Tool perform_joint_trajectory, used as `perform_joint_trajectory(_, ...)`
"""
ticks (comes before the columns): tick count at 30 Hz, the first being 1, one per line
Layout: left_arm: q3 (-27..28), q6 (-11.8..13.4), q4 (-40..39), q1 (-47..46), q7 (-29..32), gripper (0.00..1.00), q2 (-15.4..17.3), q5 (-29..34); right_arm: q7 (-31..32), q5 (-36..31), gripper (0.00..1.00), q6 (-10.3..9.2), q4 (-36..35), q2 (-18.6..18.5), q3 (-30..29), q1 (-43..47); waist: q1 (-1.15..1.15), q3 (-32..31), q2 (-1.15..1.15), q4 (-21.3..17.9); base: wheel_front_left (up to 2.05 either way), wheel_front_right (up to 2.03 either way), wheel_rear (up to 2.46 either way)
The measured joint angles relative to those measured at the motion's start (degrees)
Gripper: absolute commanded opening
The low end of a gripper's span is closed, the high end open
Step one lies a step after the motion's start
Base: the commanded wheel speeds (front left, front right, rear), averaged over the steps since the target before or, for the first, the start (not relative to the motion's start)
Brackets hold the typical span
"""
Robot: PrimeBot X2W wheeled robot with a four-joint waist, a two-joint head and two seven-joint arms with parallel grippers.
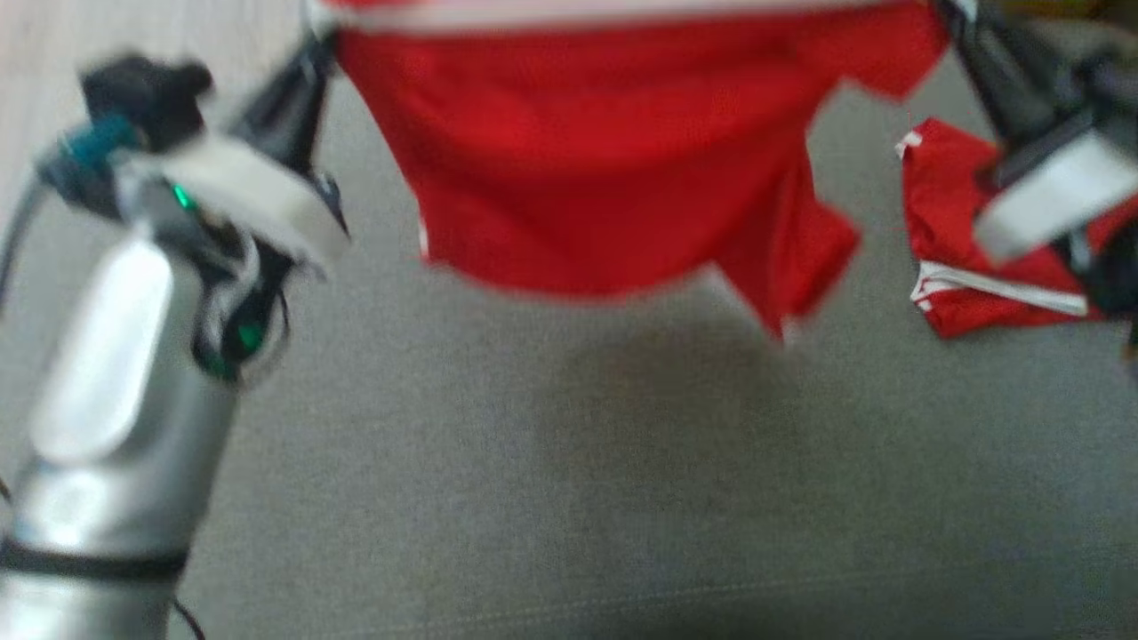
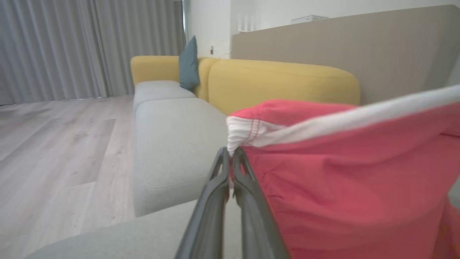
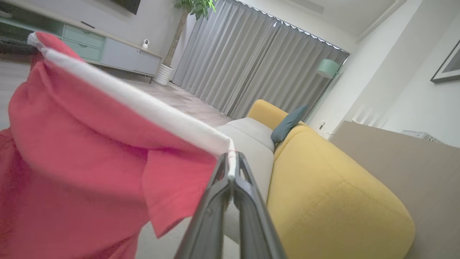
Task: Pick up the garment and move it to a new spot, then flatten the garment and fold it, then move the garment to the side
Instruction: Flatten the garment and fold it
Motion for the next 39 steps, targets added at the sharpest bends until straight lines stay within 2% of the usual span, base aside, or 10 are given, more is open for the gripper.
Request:
perform_joint_trajectory(11,1.1,-2.1,22.3,-24.3,-16.1,0.0,-4.0,4.1,-13.5,-10.0,0.0,0.0,28.0,8.6,5.3,-27.0,0.01,9.6,0.0,-1.3,0.0,0.0,0.0)
perform_joint_trajectory(19,-0.4,-4.1,29.9,-18.6,-18.1,0.0,-7.4,5.6,-18.2,-11.6,0.0,0.0,38.0,12.1,7.3,-20.2,0.01,11.9,0.0,-0.1,0.0,0.0,0.0)
perform_joint_trajectory(28,-6.6,-5.4,31.3,-1.5,-18.1,0.0,-8.1,10.4,-17.7,-3.9,0.0,0.0,40.9,11.6,15.3,-6.4,0.0,8.6,0.0,1.3,0.0,0.0,0.0)
perform_joint_trajectory(29,-7.3,-5.4,31.8,-0.1,-18.0,0.0,-8.2,10.6,-16.6,-2.5,0.2,0.0,40.9,11.3,16.4,-5.5,0.0,8.1,0.0,1.5,0.0,0.0,0.0)
perform_joint_trajectory(30,-7.8,-5.4,32.1,1.2,-18.0,0.0,-8.2,10.9,-16.1,-1.5,0.73,0.0,40.8,10.8,17.7,-4.6,0.0,7.5,0.0,1.6,0.0,0.0,0.0)
perform_joint_trajectory(31,-8.3,-5.4,32.4,2.2,-18.0,0.0,-8.3,11.1,-15.6,-0.1,1.0,0.0,40.5,10.4,18.4,-3.6,0.0,7.0,0.0,1.7,0.0,0.0,0.0)
perform_joint_trajectory(32,-8.3,-5.4,32.4,2.2,-18.0,0.0,-8.3,11.1,-15.6,-0.1,1.0,0.0,40.5,10.4,18.4,-3.6,0.0,7.0,0.0,1.7,0.0,0.0,0.0)
perform_joint_trajectory(33,-8.6,-5.4,32.7,3.0,-18.0,0.25,-8.3,11.4,-15.0,1.2,1.0,0.0,40.0,9.9,19.0,-2.7,0.0,6.4,0.0,1.7,0.0,0.0,0.0)
perform_joint_trajectory(35,-8.6,-5.4,33.0,4.2,-18.0,1.0,-8.5,11.4,-13.7,3.5,1.0,0.0,38.7,8.5,19.7,-1.0,0.0,5.4,0.0,1.9,0.0,0.0,0.0)
perform_joint_trajectory(39,-7.8,-4.7,32.8,5.7,-18.0,1.0,-8.5,11.8,-12.1,7.0,1.0,0.0,36.6,6.0,18.8,1.2,0.0,3.7,0.0,1.9,0.0,0.0,0.0)
